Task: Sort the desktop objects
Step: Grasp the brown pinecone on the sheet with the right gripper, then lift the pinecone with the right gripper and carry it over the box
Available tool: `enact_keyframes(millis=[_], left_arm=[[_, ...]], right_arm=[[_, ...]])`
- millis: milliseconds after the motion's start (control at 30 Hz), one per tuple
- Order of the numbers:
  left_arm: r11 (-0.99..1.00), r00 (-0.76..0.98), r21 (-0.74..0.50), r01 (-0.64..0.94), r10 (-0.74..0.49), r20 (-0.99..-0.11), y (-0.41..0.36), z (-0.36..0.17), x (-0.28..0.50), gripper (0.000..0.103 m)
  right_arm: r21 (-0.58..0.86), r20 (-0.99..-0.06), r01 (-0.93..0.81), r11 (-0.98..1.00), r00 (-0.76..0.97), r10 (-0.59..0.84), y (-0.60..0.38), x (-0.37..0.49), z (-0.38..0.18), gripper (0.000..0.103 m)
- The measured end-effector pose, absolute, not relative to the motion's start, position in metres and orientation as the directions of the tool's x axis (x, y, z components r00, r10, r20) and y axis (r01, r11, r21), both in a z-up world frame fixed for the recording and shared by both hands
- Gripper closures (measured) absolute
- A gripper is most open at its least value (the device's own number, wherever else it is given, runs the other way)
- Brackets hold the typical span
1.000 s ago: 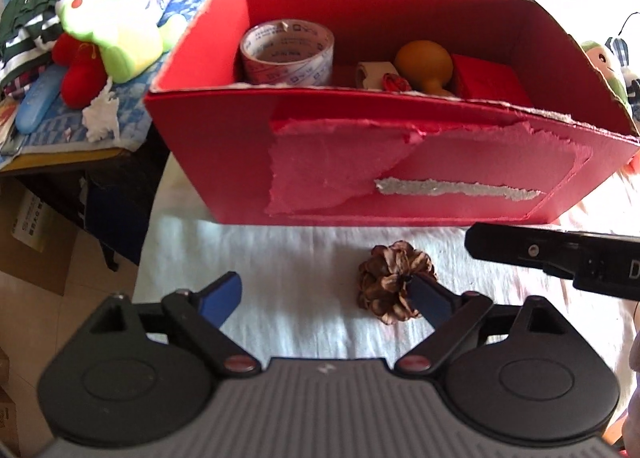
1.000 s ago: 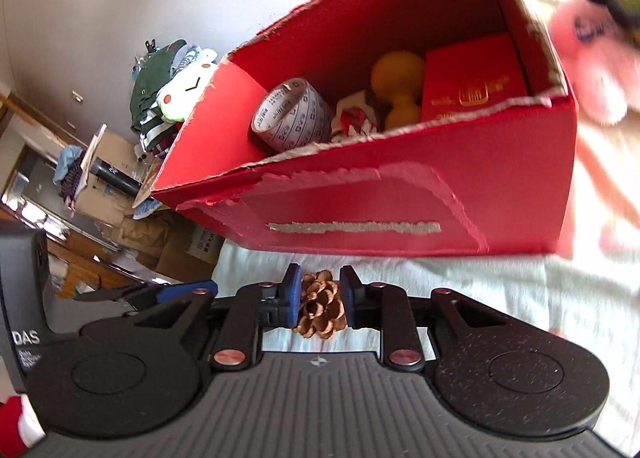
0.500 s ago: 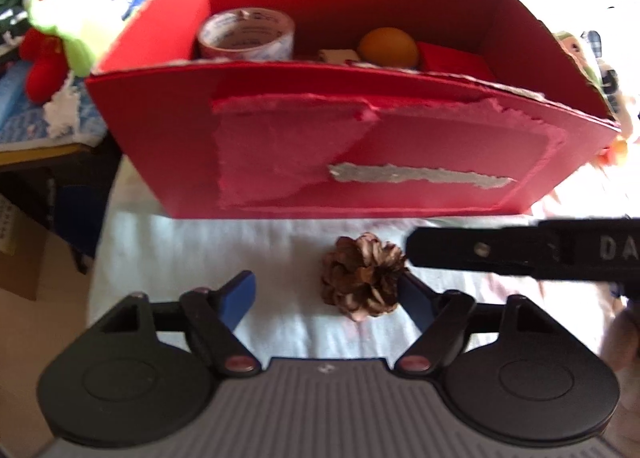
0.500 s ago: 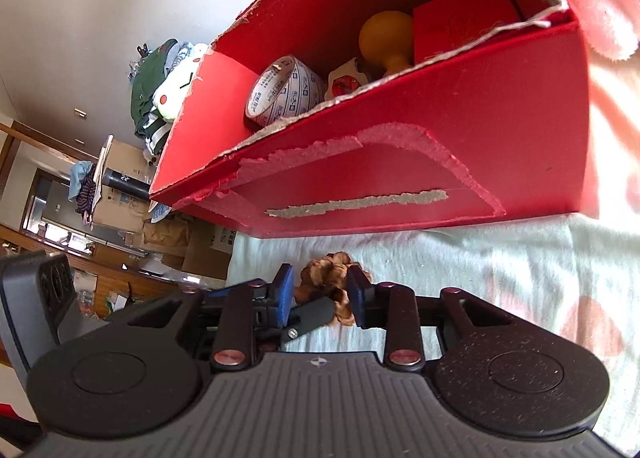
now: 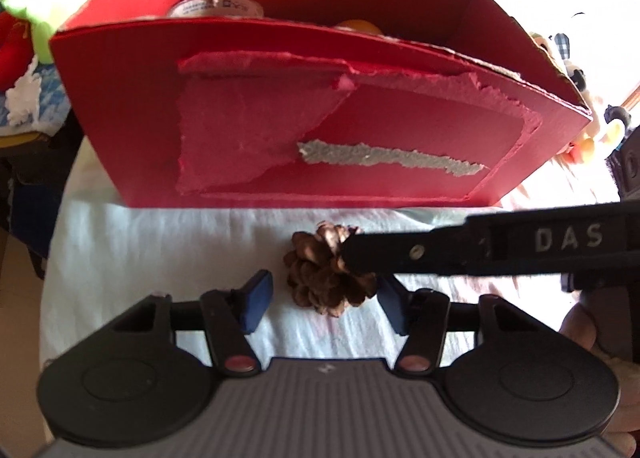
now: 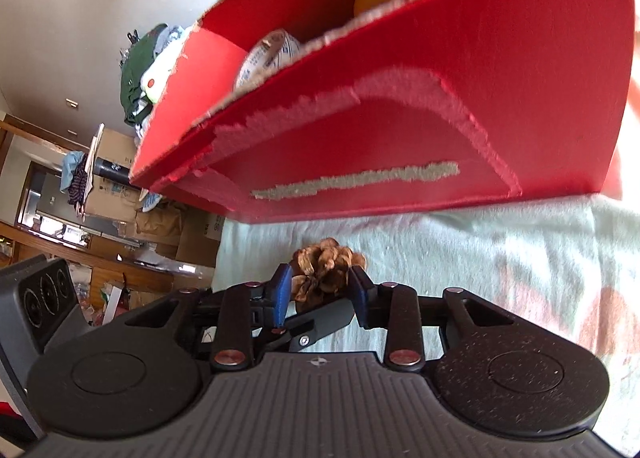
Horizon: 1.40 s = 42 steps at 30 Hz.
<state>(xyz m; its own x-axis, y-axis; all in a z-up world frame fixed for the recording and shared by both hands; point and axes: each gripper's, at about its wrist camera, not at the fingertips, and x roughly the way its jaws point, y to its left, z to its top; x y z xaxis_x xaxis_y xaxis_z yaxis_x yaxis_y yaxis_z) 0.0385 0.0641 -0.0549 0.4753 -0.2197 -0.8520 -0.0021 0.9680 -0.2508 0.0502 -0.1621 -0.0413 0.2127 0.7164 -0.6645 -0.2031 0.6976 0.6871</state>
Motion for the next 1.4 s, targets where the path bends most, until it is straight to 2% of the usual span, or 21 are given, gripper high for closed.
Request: enact_keyframes(millis=[400,700,867,967,1100,1400], left_arm=[[0.958,0.489,-0.288,0.015,-0.258,-0.833,0.062,-0.057,0.041,0.048],[0.955,0.491,-0.282,0.092,-0.290,-0.821,0.046,-0.053,0.041,0.049],[0.950,0.478,-0.275,0.148,-0.312,-0.821,0.027,-0.051,0.043,0.049],[0.948,0.477,-0.270,0.167,-0.317,-0.820,0.013,-0.046,0.045,0.050],[0.954,0.492,-0.231,0.194,-0.298,-0.818,-0.006,-0.040,0.045,0.050],[0.940,0.502,-0.228,0.255,-0.330,-0.800,-0.056,-0.010,0.049,0.050]], right_arm=[[0.696,-0.659,-0.187,0.693,0.218,0.720,-0.171,0.049,-0.044,0.066],[0.688,-0.660,-0.168,0.706,0.261,0.705,-0.185,0.041,-0.042,0.070],[0.678,-0.664,-0.155,0.719,0.292,0.689,-0.203,0.034,-0.040,0.070],[0.665,-0.668,-0.166,0.728,0.305,0.679,-0.214,0.033,-0.036,0.074],[0.659,-0.661,-0.194,0.726,0.311,0.683,-0.225,0.035,-0.028,0.074],[0.654,-0.642,-0.223,0.723,0.341,0.687,-0.268,0.031,-0.002,0.075]])
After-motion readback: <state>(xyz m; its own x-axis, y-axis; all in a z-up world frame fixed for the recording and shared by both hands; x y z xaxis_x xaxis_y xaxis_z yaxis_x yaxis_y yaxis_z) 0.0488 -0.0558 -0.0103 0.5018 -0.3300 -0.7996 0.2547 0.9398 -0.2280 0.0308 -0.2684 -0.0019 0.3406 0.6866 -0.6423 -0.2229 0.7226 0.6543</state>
